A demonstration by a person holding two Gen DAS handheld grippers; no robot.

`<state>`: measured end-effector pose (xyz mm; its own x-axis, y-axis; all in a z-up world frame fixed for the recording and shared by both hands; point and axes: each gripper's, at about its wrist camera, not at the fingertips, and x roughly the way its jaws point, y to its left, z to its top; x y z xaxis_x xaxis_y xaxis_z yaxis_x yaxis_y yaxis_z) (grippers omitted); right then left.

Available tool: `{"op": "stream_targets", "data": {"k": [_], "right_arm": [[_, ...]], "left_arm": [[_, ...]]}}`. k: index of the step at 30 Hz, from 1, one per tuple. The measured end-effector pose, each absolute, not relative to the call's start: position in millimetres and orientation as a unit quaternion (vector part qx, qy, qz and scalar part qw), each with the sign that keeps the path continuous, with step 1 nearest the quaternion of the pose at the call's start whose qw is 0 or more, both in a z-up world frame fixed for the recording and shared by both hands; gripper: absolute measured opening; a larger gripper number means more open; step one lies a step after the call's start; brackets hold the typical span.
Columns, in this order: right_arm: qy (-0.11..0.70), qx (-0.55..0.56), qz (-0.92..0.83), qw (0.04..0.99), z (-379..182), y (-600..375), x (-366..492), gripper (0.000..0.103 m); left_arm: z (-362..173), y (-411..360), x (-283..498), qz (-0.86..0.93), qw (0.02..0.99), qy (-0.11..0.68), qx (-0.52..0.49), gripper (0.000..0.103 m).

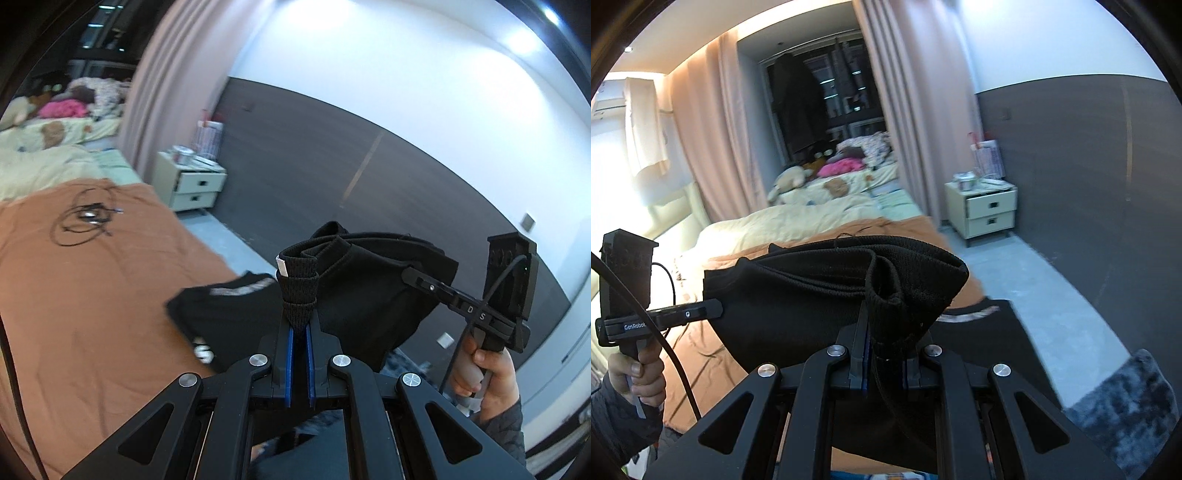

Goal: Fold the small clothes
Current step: 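Lift the T-shirt end with both tools and fold it over the rest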

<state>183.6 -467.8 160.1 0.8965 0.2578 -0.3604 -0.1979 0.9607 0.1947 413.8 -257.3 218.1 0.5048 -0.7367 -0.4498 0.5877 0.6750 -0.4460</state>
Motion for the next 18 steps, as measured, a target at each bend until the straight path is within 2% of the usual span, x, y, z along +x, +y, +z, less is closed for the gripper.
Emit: {"op": "stream_targets", "data": {"k": [7, 18], "right_arm": [[0.191, 0.074, 0.071, 0.976, 159, -460, 145, 0.008], [0.224, 0.080, 0.045, 0.970, 144, -421, 204, 0.008]], "left_arm": [[209, -315, 415, -0.421, 0.841, 0.326, -0.101, 0.006], [165, -341, 479, -0.397, 0.838, 0.362, -0.090, 0.006]]}}
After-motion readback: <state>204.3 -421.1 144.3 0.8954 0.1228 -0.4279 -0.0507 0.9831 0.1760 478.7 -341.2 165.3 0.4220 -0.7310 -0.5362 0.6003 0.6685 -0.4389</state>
